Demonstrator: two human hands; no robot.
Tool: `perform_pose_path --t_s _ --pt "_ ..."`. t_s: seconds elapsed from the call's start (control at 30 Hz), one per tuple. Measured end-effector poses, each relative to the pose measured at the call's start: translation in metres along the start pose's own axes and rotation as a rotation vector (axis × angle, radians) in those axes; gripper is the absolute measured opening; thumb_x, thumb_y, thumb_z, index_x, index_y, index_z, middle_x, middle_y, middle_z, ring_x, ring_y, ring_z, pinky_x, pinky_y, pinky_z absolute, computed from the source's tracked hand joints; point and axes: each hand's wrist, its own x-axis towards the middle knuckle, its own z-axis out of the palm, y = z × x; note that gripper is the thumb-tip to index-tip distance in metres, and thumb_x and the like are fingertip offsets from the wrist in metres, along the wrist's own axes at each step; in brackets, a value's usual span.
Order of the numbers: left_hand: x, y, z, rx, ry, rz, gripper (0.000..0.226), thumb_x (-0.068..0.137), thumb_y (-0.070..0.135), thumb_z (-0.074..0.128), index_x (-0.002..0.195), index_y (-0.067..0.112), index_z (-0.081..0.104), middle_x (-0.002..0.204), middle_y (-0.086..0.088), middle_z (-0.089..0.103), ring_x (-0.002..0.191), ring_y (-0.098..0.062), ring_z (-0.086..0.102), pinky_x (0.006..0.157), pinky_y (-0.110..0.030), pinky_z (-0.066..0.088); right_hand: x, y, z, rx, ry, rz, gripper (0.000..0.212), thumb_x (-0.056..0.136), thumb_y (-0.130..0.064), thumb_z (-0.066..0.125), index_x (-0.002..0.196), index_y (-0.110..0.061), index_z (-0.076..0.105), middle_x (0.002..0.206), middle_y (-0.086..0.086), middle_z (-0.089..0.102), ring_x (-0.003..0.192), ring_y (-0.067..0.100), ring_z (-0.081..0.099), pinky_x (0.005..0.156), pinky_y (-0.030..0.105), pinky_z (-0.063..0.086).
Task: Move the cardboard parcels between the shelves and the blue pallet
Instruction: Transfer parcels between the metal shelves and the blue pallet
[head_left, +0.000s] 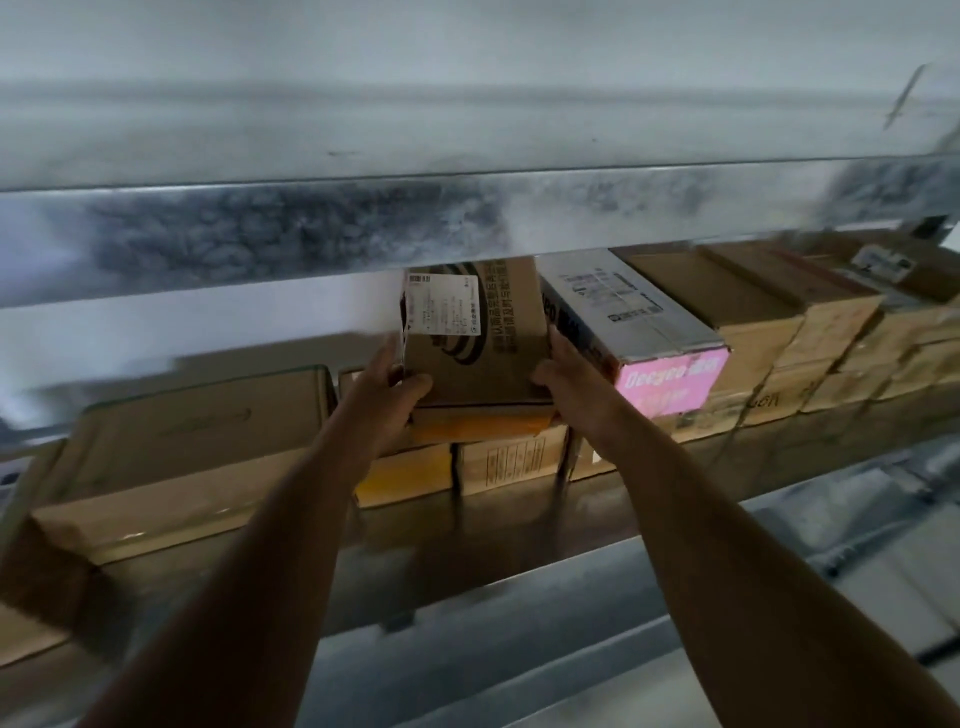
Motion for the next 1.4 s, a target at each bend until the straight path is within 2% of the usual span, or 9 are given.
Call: perform_pose_path --t_s 0.07,0.23,0.4,0.53,0.73,0.9,1.1,1.27,1.4 --pt "-0.016 -0.001 0.001 0.014 -0.042 0.051 0.059 0.09 0.003 0.052 0.117 0.053 0.038 0.103 0.016 0.061 0.091 -0.003 0.064 0.064 -0.018 0.052 -0.014 0.001 0.001 0.064 -0.044 -0.122 0.073 0.09 0.001 0.043 0.148 -0.033 0.016 0.135 0.001 0.041 0.115 0.013 0.048 0.08 0.024 0.053" --pt "-0.071 -0.003 0.008 0.02 -0.022 0.131 0.073 0.087 -0.011 0.049 0.138 0.037 0.03 0.123 0.007 0.054 0.112 -0.01 0.054 0.079 -0.02 0.051 -0.063 0.006 0.004 0.08 -0.088 -0.32 0.078 0.084 0.017 0.045 0.146 -0.022 0.018 0.138 0.005 0.035 0.126 0.011 0.04 0.097 0.029 0.049" --pt "-0.139 -0.003 0.03 0.06 0.055 0.166 0.077 0.085 -0.013 0.051 0.137 0.037 0.024 0.13 0.003 0.05 0.122 -0.02 0.049 0.095 -0.039 0.048 -0.115 0.022 -0.004 0.116 -0.162 -0.284 0.077 0.085 0.016 0.045 0.143 -0.029 0.018 0.128 -0.019 0.038 0.108 -0.022 0.041 0.08 0.002 0.041" --pt "-0.187 -0.002 0.054 0.072 0.029 0.163 0.076 0.086 -0.012 0.049 0.146 0.029 0.023 0.136 -0.004 0.049 0.124 -0.021 0.048 0.101 -0.048 0.044 -0.161 0.032 -0.015 0.129 -0.166 -0.248 0.08 0.09 0.009 0.045 0.148 -0.034 0.011 0.136 -0.012 0.036 0.116 -0.008 0.039 0.081 0.0 0.041" --pt "-0.243 -0.001 0.094 0.091 0.006 0.206 0.074 0.088 -0.011 0.047 0.146 0.028 0.023 0.134 0.002 0.051 0.122 -0.012 0.05 0.1 -0.038 0.045 -0.223 0.046 -0.043 0.09 -0.125 -0.265 0.074 0.089 0.006 0.044 0.147 -0.032 0.017 0.137 -0.004 0.043 0.123 0.012 0.044 0.094 0.019 0.044" --pt "-0.259 -0.001 0.135 0.119 -0.039 0.231 0.074 0.088 -0.01 0.049 0.147 0.026 0.022 0.132 0.006 0.051 0.114 0.003 0.052 0.081 -0.015 0.05 -0.263 0.059 -0.077 0.056 -0.035 -0.24 0.073 0.09 0.003 0.046 0.149 -0.028 0.016 0.138 -0.003 0.046 0.126 0.017 0.045 0.104 0.039 0.044" --pt "-0.256 0.01 0.193 0.106 -0.139 0.266 0.073 0.089 -0.005 0.051 0.146 0.031 0.023 0.138 0.001 0.046 0.126 -0.016 0.046 0.097 -0.037 0.048 -0.302 0.073 -0.133 0.105 0.095 -0.203 0.077 0.091 0.005 0.046 0.151 -0.032 0.014 0.14 -0.002 0.044 0.129 0.017 0.042 0.105 0.042 0.043" --pt "-0.246 0.014 0.251 0.107 -0.225 0.28 0.081 0.09 -0.002 0.053 0.148 0.038 0.013 0.147 0.007 0.036 0.131 -0.013 0.04 0.101 -0.042 0.044 -0.336 0.087 -0.181 0.124 0.201 -0.2 0.076 0.092 0.009 0.042 0.151 -0.03 0.014 0.141 -0.003 0.043 0.13 0.013 0.041 0.104 0.038 0.044" --pt "-0.242 0.017 0.3 0.172 -0.33 0.35 0.076 0.088 0.013 0.056 0.136 0.06 0.02 0.129 0.038 0.044 0.121 0.008 0.044 0.092 -0.02 0.046 -0.36 0.105 -0.221 0.099 0.287 -0.173 0.077 0.091 0.012 0.039 0.151 -0.028 0.012 0.146 0.002 0.039 0.136 0.019 0.035 0.108 0.051 0.037"
